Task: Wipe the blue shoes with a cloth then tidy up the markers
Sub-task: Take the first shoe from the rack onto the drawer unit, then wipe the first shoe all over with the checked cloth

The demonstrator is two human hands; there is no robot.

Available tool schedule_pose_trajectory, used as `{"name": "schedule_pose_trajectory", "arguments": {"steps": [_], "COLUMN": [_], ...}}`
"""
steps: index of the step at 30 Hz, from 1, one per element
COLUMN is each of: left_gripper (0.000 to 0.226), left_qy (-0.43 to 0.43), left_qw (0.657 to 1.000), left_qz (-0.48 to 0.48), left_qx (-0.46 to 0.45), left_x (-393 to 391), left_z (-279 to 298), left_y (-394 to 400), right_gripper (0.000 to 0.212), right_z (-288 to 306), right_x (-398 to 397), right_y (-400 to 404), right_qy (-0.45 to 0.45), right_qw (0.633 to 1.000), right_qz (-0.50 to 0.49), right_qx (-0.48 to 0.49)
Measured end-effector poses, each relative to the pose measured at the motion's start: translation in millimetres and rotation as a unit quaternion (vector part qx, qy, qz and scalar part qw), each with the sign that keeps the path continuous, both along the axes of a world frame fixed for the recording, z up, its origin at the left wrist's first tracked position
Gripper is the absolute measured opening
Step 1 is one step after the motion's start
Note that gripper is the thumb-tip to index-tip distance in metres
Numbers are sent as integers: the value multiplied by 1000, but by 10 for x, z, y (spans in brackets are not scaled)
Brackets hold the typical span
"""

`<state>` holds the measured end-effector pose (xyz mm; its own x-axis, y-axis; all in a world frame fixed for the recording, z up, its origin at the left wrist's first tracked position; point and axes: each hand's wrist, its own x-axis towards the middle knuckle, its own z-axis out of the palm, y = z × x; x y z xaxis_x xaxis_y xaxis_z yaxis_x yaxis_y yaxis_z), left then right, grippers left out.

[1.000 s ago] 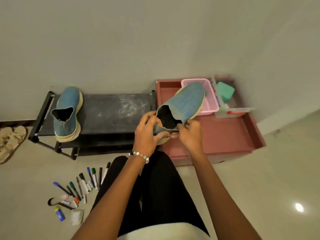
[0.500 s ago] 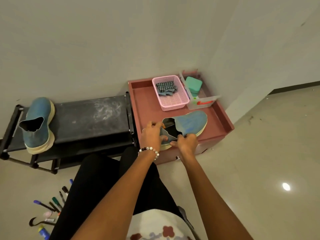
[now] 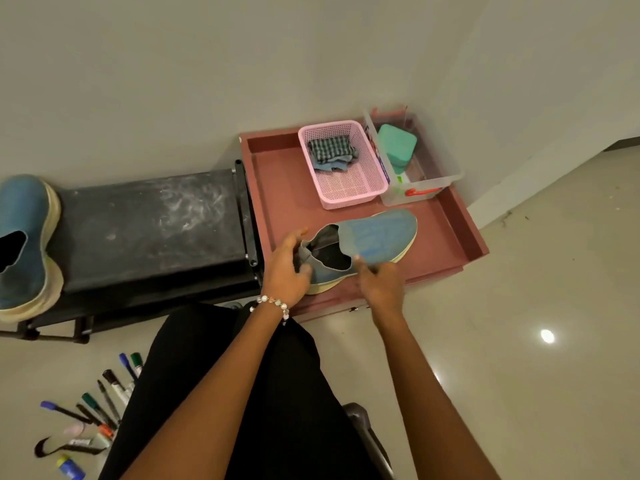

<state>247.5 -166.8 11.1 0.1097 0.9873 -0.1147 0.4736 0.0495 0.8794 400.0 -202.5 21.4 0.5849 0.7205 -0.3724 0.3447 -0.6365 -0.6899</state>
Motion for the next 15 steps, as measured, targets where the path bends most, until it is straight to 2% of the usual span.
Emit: {"name": "schedule_pose_trajectory", "arguments": {"steps": [2,4,7,11,15], "left_gripper": [42,33,30,23,25], "left_qy": [-37,-20,23,77,90], "left_qw": [997,994,990,989,990], "left_qz": [58,107,139,123,105], "left_qx": [-18,-16,3,3,0], "left_x": [-62,-140,-257,-394,-455], "left_z": [-10,8,94,95,29], "left_y": [73,221,545,964,1284], "right_gripper": [42,34,22,22,48], "right_z": [195,341,417,121,-191], "right_x": [148,234,246,240,187], "right_y": [133,409,1009,1858,2447], "right_qy": [-85,-111,-130,-255,-354], "right_qw": [996,992,976,935,869], "right_qz": [-15,-5,109,227,345], "right_qx": [-2,67,133,95,10]}}
